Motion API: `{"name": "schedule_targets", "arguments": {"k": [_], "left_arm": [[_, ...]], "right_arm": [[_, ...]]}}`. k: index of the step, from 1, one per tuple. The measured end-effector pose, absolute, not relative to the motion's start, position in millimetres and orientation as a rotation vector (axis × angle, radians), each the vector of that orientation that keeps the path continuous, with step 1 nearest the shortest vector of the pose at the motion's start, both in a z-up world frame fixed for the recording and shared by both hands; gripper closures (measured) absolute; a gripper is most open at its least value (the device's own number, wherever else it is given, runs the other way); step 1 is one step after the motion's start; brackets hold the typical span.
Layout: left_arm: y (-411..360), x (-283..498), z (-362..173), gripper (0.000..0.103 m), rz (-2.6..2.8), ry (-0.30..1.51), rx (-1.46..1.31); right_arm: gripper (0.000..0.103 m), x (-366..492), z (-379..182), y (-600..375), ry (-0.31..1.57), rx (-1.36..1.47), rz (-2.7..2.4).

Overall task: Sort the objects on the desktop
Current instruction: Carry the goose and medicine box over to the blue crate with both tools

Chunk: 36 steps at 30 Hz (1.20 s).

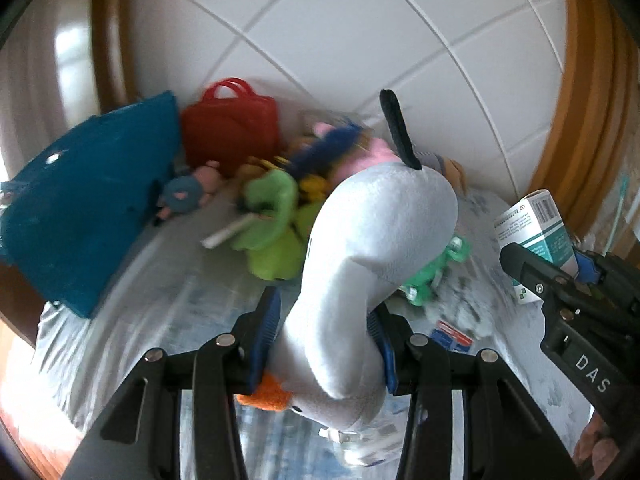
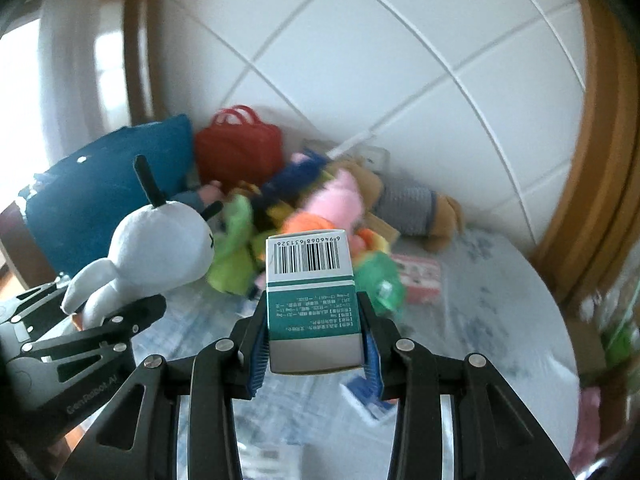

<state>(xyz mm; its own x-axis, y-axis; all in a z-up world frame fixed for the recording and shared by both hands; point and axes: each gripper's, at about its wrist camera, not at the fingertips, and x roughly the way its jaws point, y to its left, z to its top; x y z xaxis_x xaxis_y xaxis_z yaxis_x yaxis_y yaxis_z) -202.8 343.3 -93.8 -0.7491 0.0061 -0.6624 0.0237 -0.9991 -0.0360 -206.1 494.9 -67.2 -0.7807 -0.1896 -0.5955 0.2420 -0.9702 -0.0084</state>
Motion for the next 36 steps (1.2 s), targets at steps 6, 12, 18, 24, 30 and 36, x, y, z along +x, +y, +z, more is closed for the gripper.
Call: {"name": "schedule_targets", "arguments": {"k": [6, 12, 18, 24, 30, 36], "left_arm": [[264.8, -183.0, -76.4, 0.060, -2.883, 0.096, 1.035], [177.8, -158.5, -65.5, 0.060, -2.821, 0.080, 0.978], [98.2, -137.9, -58.1, 0.060, -2.737, 0.073, 0.942], [48.2, -122.0, -52.6, 0.060, -2.688, 0.142, 0.894], [19.5, -123.7, -39.8, 0.060, -2.622, 0.168, 0.832], [-5.3, -136.5, -29.3, 0.060, -2.554, 0.185, 0.788]], "right_arm": [[0.065, -196.1, -51.4, 414.0, 0.152, 0.835, -2.712], [0.065, -179.6, -40.1, 333.2, 0.132, 0.774, -2.651], [0.065, -167.7, -39.2, 256.4, 0.100, 0.735, -2.572], [0.065, -172.2, -33.3, 198.4, 0.171, 0.702, -2.495], [0.065, -183.7, -21.8, 152.2, 0.210, 0.635, -2.413], [0.065, -202.7, -10.0, 122.2, 0.232, 0.574, -2.347]]}}
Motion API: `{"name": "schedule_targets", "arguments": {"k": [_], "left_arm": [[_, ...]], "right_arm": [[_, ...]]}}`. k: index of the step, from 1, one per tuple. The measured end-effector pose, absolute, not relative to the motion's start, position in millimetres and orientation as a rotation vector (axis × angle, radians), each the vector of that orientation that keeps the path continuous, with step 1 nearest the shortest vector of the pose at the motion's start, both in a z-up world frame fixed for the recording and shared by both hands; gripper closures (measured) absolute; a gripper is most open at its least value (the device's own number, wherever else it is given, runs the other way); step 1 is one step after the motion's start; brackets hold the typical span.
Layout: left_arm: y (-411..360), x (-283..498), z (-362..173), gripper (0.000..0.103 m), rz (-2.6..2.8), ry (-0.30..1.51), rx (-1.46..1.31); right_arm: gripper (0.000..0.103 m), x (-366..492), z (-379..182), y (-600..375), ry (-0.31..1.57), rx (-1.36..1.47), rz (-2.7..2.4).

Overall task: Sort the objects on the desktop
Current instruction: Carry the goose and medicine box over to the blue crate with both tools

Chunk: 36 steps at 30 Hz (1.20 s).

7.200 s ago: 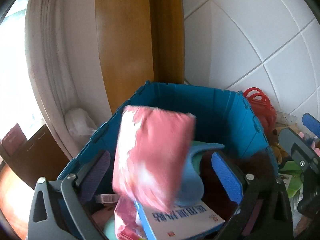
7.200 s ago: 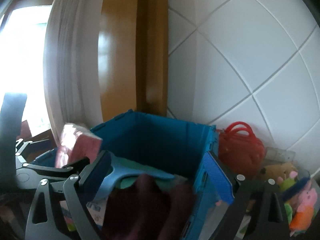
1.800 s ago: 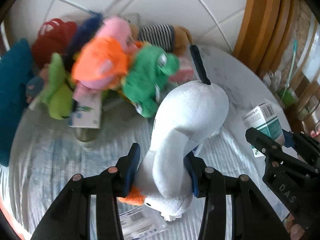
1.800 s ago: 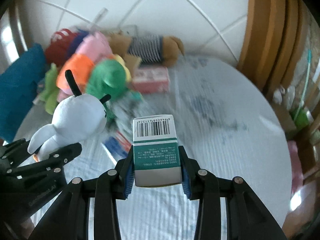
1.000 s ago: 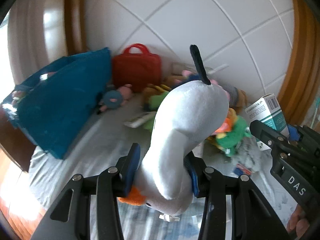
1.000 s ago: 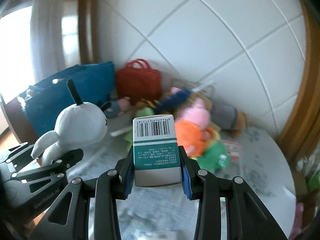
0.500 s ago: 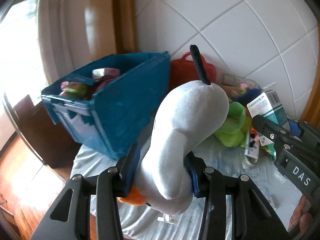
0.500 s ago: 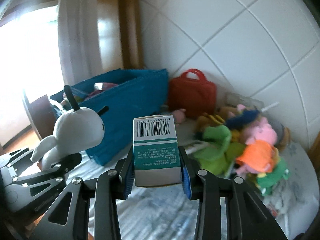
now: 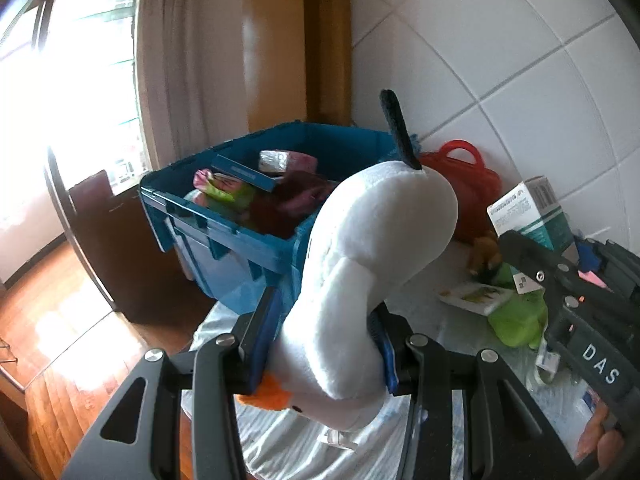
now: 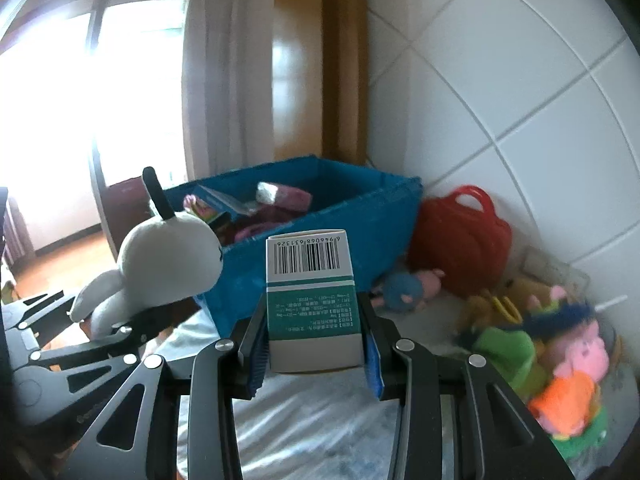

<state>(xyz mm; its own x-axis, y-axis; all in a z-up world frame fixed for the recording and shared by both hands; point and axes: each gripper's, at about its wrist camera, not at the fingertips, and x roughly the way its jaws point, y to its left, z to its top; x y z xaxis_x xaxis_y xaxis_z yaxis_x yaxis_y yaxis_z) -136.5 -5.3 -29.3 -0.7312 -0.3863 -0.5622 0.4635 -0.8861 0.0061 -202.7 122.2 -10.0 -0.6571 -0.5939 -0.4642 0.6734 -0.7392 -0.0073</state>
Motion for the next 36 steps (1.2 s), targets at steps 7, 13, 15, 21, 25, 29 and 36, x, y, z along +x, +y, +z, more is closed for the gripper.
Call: {"name": "schedule_targets", "arguments": {"k": [7, 13, 15, 21, 25, 29, 36], "left_arm": [[-52.7, -158.0, -26.4, 0.060, -2.507, 0.214, 0.790], [-115.6, -182.6, -8.2, 0.060, -2.518, 0.181, 0.745], [-135.6, -188.6, -1.1, 0.060, -2.536, 0.171, 0.725], [-195.7, -221.7, 17.5, 0.060, -2.603, 0.131, 0.715], [-222.3, -242.5, 14.1, 0.060, -2.653, 0.132, 0.735], [-233.8, -263.5, 10.3, 0.060, -2.695, 0.129, 0.762], [-254.5, -300.3, -4.9, 0.060, -2.723, 0.135, 0.822]], "right_arm": [[0.065, -230.3, -11.2, 72.2, 0.256, 0.584, -2.300], [0.065, -254.4, -6.6, 22.4, 0.197, 0.571, -2.326], [0.065, -262.7, -4.2, 6.2, 0.181, 0.574, -2.333], [0.065, -281.7, 4.4, -49.9, 0.169, 0.577, -2.388], [0.065, -294.4, 2.6, -81.3, 0.175, 0.606, -2.425], [0.065, -303.4, 0.8, -98.8, 0.187, 0.627, -2.447], [0.065, -322.0, -6.0, -113.6, 0.194, 0.668, -2.489]]}}
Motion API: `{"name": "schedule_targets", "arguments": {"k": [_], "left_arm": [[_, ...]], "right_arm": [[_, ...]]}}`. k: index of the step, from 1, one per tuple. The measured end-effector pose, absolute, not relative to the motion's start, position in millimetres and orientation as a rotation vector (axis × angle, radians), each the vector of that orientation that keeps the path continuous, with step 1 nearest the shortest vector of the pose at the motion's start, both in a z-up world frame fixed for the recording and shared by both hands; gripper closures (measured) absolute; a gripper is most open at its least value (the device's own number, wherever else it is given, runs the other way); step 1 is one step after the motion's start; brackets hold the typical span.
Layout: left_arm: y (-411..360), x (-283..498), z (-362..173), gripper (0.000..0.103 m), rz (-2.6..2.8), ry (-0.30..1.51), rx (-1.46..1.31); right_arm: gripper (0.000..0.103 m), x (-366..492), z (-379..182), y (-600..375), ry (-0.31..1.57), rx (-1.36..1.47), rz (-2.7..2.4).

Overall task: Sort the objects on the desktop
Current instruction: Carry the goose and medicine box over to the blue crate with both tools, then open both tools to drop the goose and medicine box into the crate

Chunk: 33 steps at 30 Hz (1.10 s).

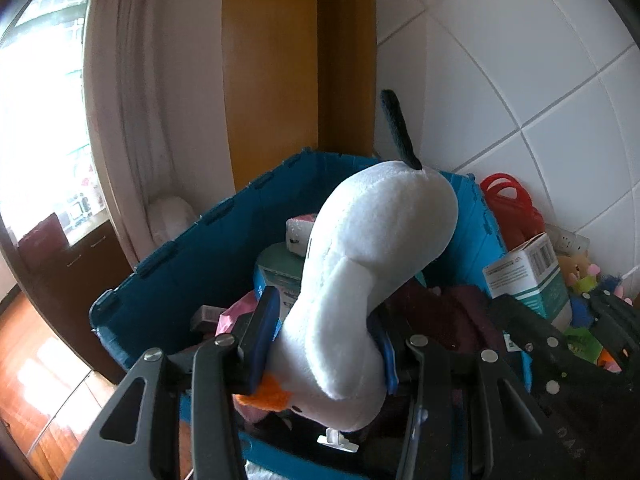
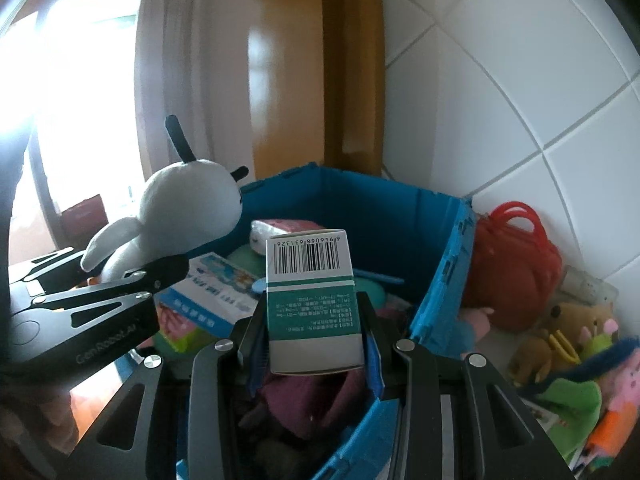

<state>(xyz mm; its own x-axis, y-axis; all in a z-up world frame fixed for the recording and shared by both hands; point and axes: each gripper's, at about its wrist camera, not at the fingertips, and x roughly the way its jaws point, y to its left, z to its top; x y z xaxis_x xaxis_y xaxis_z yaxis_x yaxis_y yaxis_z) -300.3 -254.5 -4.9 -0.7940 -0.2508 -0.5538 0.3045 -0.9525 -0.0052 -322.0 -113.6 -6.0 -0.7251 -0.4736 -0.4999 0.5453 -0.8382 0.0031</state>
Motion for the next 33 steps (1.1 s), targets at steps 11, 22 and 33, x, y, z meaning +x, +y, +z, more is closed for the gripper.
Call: {"name": "schedule_targets", "arguments": {"k": [11, 22, 33], "left_arm": [[-275.1, -310.5, -25.7, 0.020, -2.716, 0.142, 0.861], [-273.8, -293.0, -37.8, 0.020, -2.719, 0.165, 0.915], [-251.9, -260.7, -41.5, 0.020, -2.742, 0.161, 0.929]], "right_arm": [[0.033, -341.6, -18.4, -129.7, 0.220, 0.709, -2.540], [0.000, -332.2, -19.2, -108.1, 0.210, 0.721, -2.622], [0.000, -294.5, -17.7, -81.3, 0.221, 0.723, -2.678]]}}
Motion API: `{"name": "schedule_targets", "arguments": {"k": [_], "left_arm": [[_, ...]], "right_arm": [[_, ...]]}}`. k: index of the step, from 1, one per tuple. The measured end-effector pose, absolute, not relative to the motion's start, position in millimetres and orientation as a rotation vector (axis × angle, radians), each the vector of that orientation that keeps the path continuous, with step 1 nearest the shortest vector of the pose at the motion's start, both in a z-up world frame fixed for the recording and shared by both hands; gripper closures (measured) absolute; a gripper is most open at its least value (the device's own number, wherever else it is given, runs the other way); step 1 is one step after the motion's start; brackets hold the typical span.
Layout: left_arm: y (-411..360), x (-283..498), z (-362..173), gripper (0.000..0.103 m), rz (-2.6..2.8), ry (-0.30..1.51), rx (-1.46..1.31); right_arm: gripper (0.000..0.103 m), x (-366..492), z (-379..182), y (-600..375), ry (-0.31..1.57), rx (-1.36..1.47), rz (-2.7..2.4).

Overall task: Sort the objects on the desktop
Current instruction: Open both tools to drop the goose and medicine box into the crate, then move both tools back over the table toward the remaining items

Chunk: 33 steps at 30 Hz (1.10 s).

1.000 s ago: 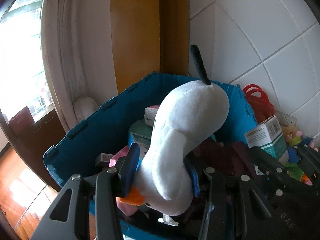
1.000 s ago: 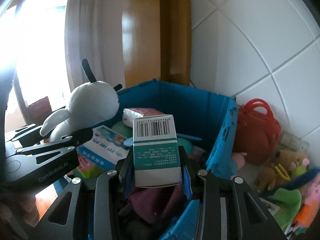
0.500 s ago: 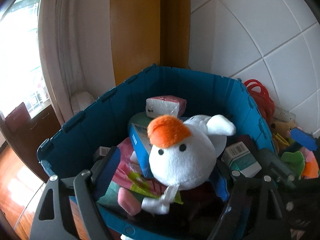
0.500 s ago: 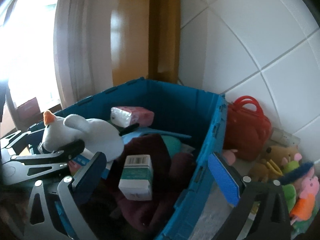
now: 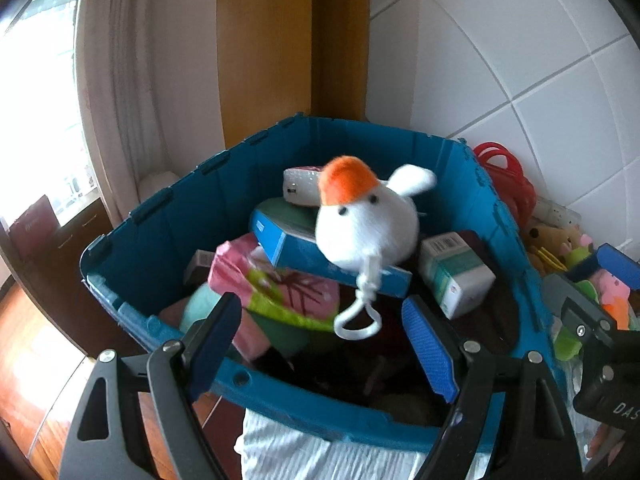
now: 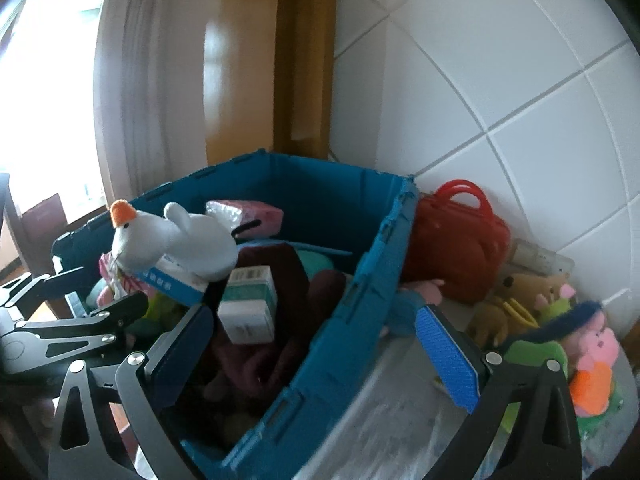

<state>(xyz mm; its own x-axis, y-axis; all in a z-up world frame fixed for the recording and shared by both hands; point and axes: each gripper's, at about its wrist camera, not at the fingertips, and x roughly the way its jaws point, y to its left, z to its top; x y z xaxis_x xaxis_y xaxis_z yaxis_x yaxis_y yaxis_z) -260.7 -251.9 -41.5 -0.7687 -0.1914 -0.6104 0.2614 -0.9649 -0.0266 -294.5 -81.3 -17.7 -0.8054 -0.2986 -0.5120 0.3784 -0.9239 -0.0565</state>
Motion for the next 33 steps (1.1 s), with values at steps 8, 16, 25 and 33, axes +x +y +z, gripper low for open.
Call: {"name": "schedule_targets", "arguments": {"k": [8, 16, 25, 33], "left_arm": [[-205.7, -244.1, -37.3, 0.020, -2.834, 0.112, 0.926], [-110.2, -230.3, -40.1, 0.020, -2.951, 0.009, 0.986], [19.4, -191.9, -52.3, 0.020, -3.017, -0.010, 1.060], [126.4, -155.2, -74.0, 0.020, -3.046, -0.053, 1.165]], "right_arm": [[0.000, -267.8, -18.3, -34.9, 0.189, 0.744, -2.777], [0.000, -234.4, -22.1, 52.3, 0.123, 0.795, -2.885], [0.000, -180.4, -34.3, 187.5, 0.084, 0.865, -2.969], [0.000, -131.1, -52.8, 308.4, 0.026, 0.950, -3.016]]}}
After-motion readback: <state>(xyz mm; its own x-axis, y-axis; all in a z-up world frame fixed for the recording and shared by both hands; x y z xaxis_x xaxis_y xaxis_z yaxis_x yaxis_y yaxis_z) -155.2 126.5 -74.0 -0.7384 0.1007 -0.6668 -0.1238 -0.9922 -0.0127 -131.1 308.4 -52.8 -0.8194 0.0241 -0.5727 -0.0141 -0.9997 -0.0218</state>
